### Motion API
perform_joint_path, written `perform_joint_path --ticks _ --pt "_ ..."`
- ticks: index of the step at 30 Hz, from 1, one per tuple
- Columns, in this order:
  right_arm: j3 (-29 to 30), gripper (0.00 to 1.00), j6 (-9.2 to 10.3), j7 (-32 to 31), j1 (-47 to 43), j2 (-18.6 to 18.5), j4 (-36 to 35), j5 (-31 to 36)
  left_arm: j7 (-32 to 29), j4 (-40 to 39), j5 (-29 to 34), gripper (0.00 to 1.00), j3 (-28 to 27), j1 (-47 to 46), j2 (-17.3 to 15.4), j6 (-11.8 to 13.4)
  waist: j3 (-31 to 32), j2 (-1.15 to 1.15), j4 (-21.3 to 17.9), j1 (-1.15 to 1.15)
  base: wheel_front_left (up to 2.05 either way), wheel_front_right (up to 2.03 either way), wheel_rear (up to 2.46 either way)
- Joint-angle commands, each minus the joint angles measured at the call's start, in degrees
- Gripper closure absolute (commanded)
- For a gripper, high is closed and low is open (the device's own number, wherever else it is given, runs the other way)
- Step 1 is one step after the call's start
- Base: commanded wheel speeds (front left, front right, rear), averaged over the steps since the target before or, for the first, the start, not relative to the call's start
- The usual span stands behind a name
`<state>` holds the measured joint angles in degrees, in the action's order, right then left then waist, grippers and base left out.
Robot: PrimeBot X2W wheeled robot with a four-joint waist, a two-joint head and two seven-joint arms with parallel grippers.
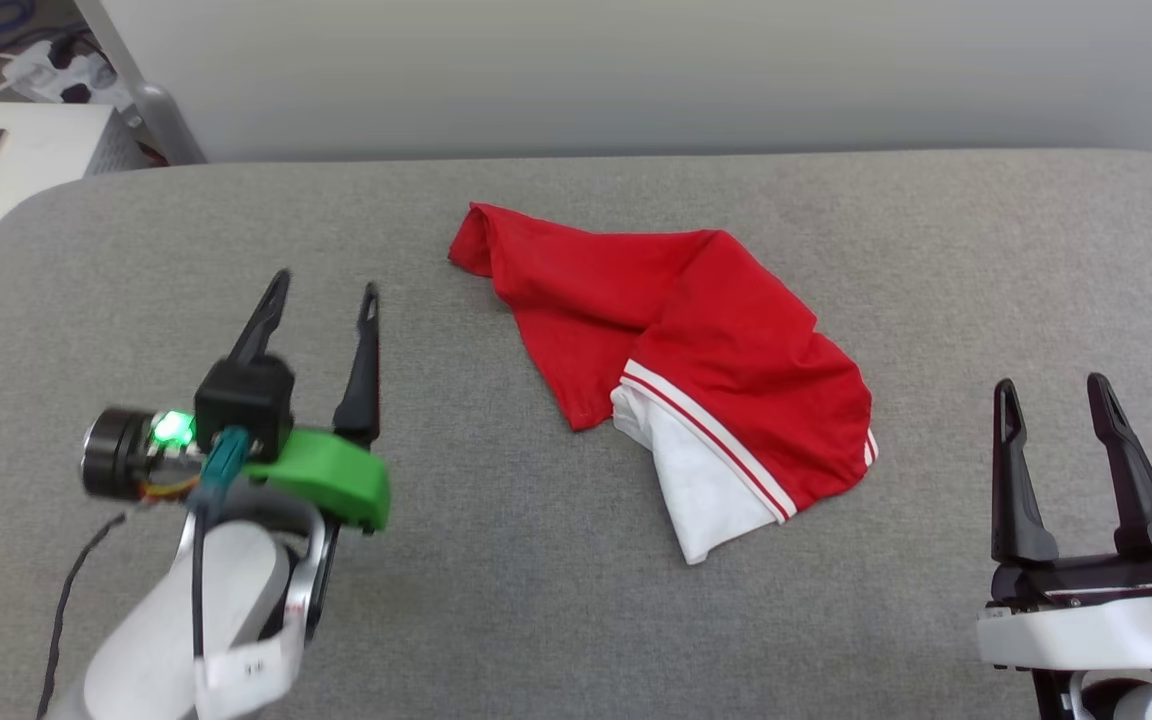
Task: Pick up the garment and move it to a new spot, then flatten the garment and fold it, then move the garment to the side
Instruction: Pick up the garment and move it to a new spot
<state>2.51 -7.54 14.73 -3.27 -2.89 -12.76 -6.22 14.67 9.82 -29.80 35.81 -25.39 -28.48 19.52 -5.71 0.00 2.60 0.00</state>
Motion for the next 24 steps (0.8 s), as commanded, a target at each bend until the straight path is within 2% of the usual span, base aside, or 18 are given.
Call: perform_joint_path --ticks 1,3,7,14,24 --pt "0.3 0.0 0.05 0.3 -0.8 0.0 0.3 0.0 0.3 -1.1 1.7 0.0 -1.6 2.6 0.7 0.5 1.4 0.0 1.0 0.0 0.0 0.0 0.0" --pt "0.8 0.0 0.05 0.3 -1.4 0.0 0.6 -0.1 0.3 -3.3 4.4 0.0 -6.1 7.4 2.4 0.8 2.1 0.0 1.4 0.0 0.0 0.0 0.0" --pt "0.7 0.0 0.05 0.3 -2.5 0.0 1.3 -0.1 0.3 -5.7 9.2 0.0 -12.4 14.4 5.5 -0.1 3.4 0.0 1.7 0.0 0.0 0.0 0.0" --pt "1.0 0.0 0.05 0.3 -3.7 0.0 3.0 -1.3 0.3 -9.0 16.0 0.0 -20.7 23.9 11.0 -4.8 4.8 0.0 1.3 0.0 0.0 0.0 0.0" --pt "0.7 0.0 0.05 0.3 -5.7 0.0 4.6 -2.1 0.3 -9.2 21.3 0.0 -27.8 30.7 17.2 -11.8 5.9 0.0 0.8 0.0 0.0 0.0 0.0"
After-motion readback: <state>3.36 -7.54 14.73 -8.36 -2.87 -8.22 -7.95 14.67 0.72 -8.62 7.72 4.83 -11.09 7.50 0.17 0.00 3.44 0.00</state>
